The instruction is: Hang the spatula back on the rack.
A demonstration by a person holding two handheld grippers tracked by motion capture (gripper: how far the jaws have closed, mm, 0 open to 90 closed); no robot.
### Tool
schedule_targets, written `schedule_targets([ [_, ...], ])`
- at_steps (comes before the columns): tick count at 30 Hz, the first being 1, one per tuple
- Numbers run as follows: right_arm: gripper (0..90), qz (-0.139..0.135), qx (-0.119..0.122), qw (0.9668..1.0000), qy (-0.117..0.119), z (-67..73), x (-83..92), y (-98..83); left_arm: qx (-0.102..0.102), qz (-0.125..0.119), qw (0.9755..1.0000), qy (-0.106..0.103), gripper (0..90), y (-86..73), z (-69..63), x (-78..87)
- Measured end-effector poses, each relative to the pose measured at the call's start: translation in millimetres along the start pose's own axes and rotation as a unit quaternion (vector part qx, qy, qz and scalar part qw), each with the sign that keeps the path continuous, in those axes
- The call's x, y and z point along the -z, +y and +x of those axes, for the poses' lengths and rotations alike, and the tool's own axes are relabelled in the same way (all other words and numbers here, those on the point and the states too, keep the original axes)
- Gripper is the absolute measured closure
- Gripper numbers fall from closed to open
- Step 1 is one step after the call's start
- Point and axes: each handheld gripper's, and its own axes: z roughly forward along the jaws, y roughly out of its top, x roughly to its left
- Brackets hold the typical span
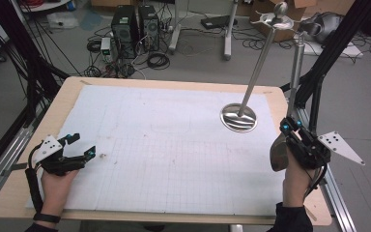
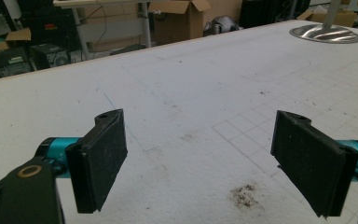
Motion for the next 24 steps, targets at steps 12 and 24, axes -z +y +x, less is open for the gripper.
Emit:
schedule_targets([
  [12,74.8,0.005,-0.008,1.0,0.002,-8.8,-5.9,-2.3,0.0,0.0,1.0,0.0,18.5,0.0,0.0,0.0],
  [24,74.8,0.008,-0.018,0.9998,0.004,-16.4,-15.4,-1.4,-0.002,0.001,1.0,0.0,18.5,0.1,0.1,0.0],
])
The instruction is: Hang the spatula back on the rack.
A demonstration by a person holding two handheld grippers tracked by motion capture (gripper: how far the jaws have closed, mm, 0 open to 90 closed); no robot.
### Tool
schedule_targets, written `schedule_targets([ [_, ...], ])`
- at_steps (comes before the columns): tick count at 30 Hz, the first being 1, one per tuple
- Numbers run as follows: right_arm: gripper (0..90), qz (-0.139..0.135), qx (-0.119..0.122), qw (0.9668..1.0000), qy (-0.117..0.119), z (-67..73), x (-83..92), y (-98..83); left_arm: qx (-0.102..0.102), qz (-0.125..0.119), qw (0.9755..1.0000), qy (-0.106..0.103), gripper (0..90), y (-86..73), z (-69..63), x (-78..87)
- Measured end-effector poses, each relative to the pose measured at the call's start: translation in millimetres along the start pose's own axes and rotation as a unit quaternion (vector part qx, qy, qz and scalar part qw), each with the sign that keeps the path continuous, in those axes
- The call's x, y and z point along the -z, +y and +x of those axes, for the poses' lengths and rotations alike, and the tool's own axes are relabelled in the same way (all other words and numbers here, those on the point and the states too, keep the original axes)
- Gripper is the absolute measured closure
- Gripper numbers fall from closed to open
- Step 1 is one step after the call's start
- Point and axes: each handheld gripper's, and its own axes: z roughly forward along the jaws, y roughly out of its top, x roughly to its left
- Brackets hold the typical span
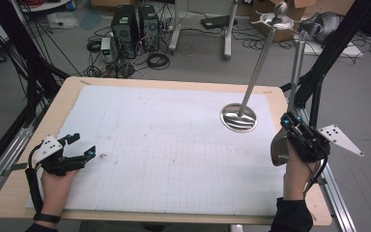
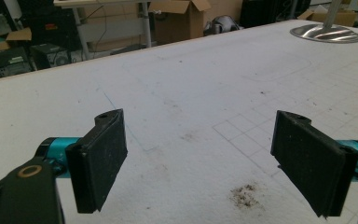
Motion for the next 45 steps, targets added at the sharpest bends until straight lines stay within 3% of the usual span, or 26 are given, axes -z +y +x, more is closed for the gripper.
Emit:
schedule_targets([
  [26,74.8,-0.008,-0.017,0.9998,0.008,-13.0,-10.2,3.4,-0.002,0.003,1.0,0.0,18.6,0.2,0.1,-0.1],
  [45,74.7,0.018,-0.022,0.9992,0.027,-11.7,-27.8,-3.4,-0.003,0.003,1.0,0.001,18.6,0.2,-0.4,-0.5],
])
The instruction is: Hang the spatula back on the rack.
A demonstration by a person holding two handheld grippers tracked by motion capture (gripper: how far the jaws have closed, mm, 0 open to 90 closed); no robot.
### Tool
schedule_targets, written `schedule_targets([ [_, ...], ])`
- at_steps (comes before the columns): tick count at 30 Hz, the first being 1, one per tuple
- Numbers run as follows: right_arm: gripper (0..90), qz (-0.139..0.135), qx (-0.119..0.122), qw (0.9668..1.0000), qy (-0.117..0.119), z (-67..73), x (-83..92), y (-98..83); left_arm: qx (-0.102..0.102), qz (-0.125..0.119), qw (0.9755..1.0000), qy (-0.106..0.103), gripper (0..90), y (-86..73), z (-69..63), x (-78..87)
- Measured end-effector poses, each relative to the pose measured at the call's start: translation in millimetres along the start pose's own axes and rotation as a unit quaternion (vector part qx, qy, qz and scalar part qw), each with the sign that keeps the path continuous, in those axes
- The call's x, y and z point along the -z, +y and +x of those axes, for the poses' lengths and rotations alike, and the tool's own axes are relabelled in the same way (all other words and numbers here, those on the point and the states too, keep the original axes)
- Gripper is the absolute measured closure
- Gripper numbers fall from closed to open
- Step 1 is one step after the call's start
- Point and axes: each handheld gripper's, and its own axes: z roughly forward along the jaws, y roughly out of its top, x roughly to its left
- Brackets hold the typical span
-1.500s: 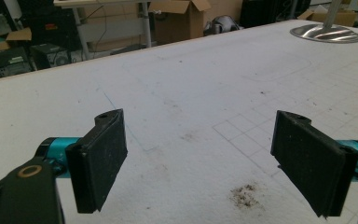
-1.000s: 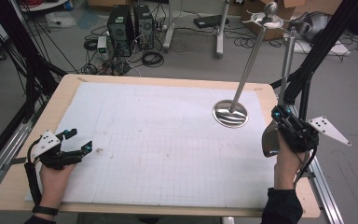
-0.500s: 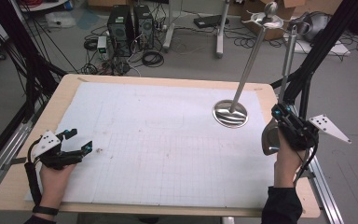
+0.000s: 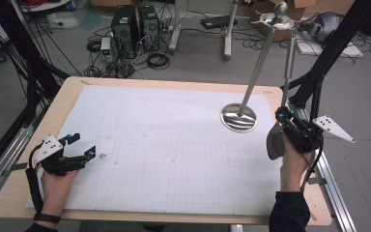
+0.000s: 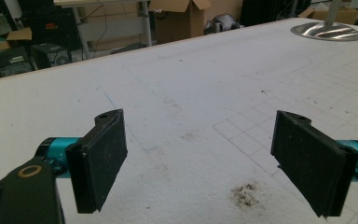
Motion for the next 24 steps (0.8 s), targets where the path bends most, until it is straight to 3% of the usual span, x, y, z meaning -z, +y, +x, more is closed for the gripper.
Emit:
schedule_targets([
  [20,74.0,0.03,-0.01,0.9992,0.024,-7.1,-18.3,-8.1,-0.001,0.002,1.0,0.0,18.6,0.1,-0.3,-0.2],
  [24,67.0,0.028,-0.01,0.9995,0.014,-5.6,-19.4,-6.3,-0.002,0.002,1.0,0.0,18.5,0.1,-0.3,-0.4],
])
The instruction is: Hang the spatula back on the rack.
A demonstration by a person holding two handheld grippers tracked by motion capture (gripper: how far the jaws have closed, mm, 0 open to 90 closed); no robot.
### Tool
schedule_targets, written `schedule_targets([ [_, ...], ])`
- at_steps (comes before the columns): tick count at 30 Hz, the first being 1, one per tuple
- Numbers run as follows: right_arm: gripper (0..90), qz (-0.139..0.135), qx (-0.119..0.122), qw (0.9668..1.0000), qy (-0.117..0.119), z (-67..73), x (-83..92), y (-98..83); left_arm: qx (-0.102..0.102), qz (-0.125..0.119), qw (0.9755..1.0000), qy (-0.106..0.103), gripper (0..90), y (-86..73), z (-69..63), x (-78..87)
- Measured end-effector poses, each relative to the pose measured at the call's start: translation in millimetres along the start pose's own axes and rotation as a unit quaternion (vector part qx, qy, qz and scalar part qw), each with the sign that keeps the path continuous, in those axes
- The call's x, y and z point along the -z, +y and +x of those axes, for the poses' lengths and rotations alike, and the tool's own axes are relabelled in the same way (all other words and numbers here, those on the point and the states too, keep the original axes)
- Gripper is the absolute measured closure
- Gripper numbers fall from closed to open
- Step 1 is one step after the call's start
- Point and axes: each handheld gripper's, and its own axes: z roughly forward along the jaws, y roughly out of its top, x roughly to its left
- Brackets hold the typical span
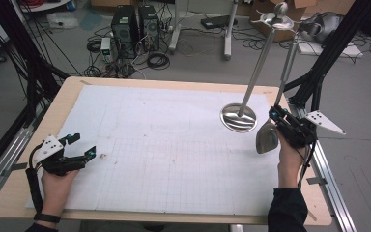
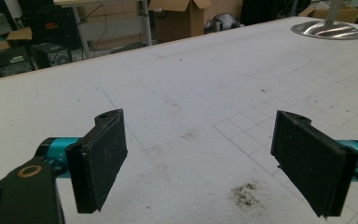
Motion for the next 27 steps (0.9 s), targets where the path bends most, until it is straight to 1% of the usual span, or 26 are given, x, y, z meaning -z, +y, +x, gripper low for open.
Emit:
schedule_targets([
  [1,64.0,0.0,-0.002,1.0,-0.008,0.7,0.1,1.7,0.0,0.0,1.0,0.0,18.6,0.0,0.0,0.0],
  [2,63.8,0.001,-0.002,1.0,-0.009,1.1,0.3,2.6,0.0,0.001,1.0,0.0,18.6,0.1,0.0,0.0],
  [4,63.3,0.002,0.008,0.9998,-0.016,3.3,1.3,5.6,-0.001,0.001,1.0,-0.001,18.6,0.1,0.0,0.1],
  [9,55.8,0.003,0.015,0.9997,-0.02,6.0,3.4,6.9,-0.001,0.001,1.0,-0.001,18.5,0.1,-0.1,0.1],
  [12,51.6,0.005,0.016,0.9997,-0.019,7.3,4.5,6.8,-0.001,0.001,1.0,-0.001,18.5,0.1,0.0,0.1],
  [13,49.8,0.004,0.021,0.9995,-0.023,7.8,4.7,6.8,-0.001,0.001,1.0,-0.001,18.5,0.1,0.0,0.1],
  [17,42.3,0.006,0.021,0.9995,-0.023,11.7,7.1,6.5,-0.002,0.001,1.0,-0.001,18.6,0.1,-0.1,0.0],
  [21,34.6,0.001,0.028,0.9994,-0.021,15.6,11.8,4.5,-0.002,0.001,1.0,0.0,18.5,0.1,-0.1,0.0],
  [23,32.6,0.0,0.027,0.9995,-0.014,18.1,15.5,2.9,-0.001,0.002,1.0,0.0,18.6,0.1,-0.2,0.0],
  [27,30.1,-0.005,0.033,0.9994,-0.005,24.4,23.6,0.2,-0.002,0.001,1.0,0.001,18.6,0.1,-0.3,-0.1],
])
